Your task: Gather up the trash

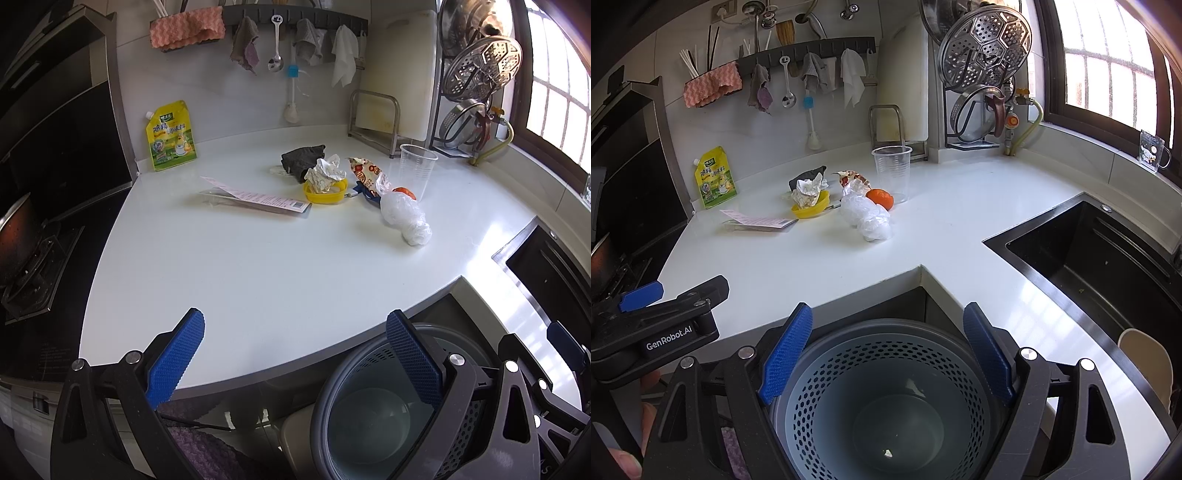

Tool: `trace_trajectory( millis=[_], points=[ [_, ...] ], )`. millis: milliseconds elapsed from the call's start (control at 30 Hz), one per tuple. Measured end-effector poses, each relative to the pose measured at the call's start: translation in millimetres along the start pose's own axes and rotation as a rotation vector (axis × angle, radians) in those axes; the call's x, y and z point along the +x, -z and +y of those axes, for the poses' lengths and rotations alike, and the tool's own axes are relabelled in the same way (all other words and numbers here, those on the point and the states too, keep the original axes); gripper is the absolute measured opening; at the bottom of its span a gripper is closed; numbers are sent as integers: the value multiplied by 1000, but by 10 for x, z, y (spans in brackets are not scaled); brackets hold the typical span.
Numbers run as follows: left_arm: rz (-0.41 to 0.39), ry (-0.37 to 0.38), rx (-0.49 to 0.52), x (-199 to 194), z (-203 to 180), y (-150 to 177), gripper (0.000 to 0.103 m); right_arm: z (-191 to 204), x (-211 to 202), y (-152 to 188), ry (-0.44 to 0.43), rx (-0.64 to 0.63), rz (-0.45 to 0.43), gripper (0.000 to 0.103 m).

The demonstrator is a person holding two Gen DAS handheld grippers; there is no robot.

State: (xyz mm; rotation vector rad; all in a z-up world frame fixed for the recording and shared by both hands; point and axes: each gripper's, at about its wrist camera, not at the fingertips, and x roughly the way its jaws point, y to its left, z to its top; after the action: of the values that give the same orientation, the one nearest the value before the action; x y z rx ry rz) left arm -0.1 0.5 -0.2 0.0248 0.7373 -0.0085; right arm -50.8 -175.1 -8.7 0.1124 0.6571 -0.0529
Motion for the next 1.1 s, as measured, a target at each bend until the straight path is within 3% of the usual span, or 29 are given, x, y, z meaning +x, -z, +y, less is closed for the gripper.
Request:
trace_trajectory(
  millis=[1100],
  points=[
    [7, 4, 3, 34, 24, 50, 97, -19, 42, 21, -2, 6, 0, 80]
  ],
)
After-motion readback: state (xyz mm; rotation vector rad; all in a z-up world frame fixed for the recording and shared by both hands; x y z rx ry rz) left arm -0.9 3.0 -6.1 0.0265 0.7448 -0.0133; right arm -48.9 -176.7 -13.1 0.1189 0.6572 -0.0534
